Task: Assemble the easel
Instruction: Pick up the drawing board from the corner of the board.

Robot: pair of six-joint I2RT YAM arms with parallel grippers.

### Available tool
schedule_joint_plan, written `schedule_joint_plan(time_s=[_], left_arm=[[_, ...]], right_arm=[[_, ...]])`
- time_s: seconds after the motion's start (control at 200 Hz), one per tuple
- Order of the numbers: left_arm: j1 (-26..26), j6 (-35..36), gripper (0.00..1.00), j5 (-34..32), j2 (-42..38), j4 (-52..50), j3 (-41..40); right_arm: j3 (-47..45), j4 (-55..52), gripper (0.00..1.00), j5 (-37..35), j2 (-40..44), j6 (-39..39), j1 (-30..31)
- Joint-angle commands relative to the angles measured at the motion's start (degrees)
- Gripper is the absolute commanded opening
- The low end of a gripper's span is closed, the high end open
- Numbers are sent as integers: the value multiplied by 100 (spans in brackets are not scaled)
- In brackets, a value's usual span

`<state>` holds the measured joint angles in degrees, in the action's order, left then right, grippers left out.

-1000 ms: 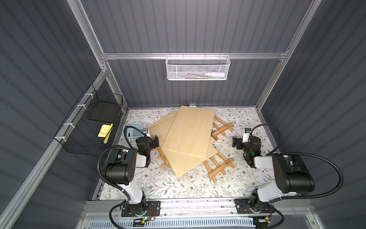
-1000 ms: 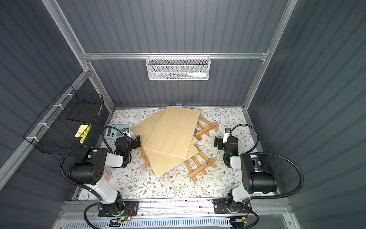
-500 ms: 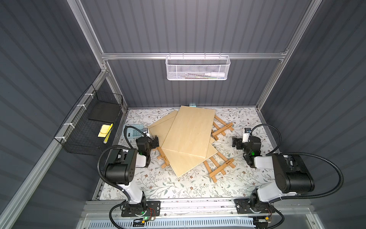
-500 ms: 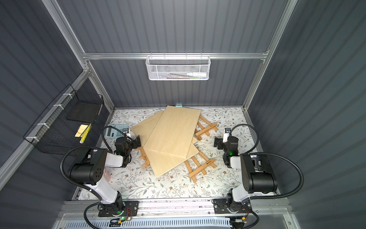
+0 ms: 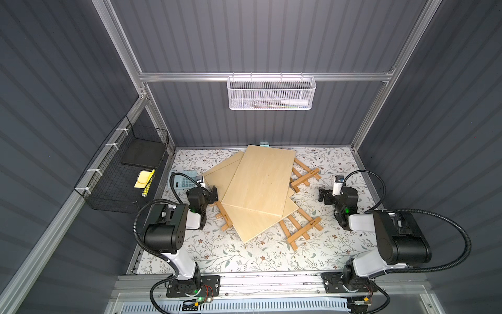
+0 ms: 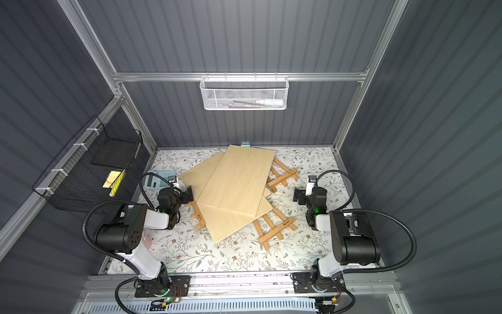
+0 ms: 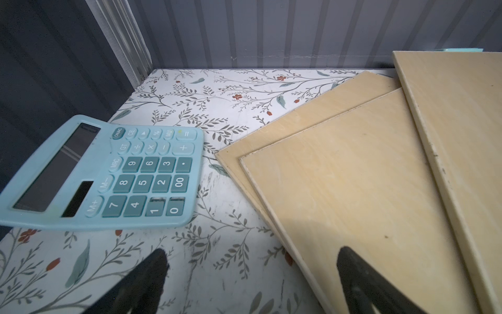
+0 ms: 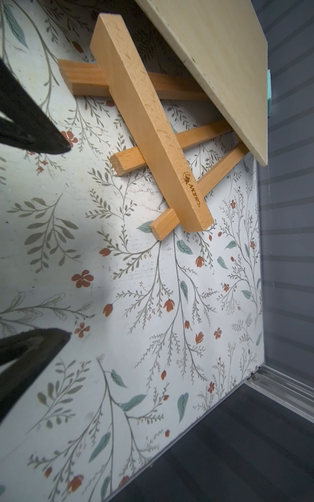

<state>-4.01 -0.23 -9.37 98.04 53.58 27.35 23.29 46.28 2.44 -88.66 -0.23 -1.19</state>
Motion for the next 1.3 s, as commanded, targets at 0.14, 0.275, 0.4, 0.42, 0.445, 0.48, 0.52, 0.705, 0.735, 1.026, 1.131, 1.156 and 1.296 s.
schedule_joint_plan(time_s=[0.14,0.275,0.4,0.42,0.445,0.48,0.52,0.705,0.735,1.026,1.131,1.156,1.296], left_arm=[[32,154,99,24,57,-138,-1],[31,154,99,31,56,-138,-2],[32,146,99,40,51,-140,-2],[28,146,99,41,54,-145,-2],[32,146,99,45,49,-138,3],[32,146,99,40,49,-146,-1],[32,149,99,45,61,-214,47],[7,76,99,-220,-887,-2057,709],[-3,-82,99,-275,-1078,-2456,905],[-843,-1593,99,-1035,-1192,-4979,2653],[-1255,-1780,99,-488,-483,-5954,3638],[-1285,-1892,99,-347,-288,-6134,3817],[-1313,-1969,99,283,428,-6170,4231]], right_arm=[[44,109,99,20,87,6,-8],[44,113,99,27,84,14,-19],[68,101,99,200,69,69,-119],[68,100,99,216,64,71,-122],[70,88,99,214,68,67,-124],[71,87,99,205,68,67,-120],[64,95,99,191,72,54,-110],[1541,-3134,99,-195,1042,409,-22],[1817,-3507,99,-276,1099,546,-7],[3737,-6296,99,-1309,872,2067,1081],[4305,-7148,99,-784,428,2476,1367],[4374,-7193,99,-683,320,2567,1442],[4551,-7428,99,-264,-155,2979,1787]])
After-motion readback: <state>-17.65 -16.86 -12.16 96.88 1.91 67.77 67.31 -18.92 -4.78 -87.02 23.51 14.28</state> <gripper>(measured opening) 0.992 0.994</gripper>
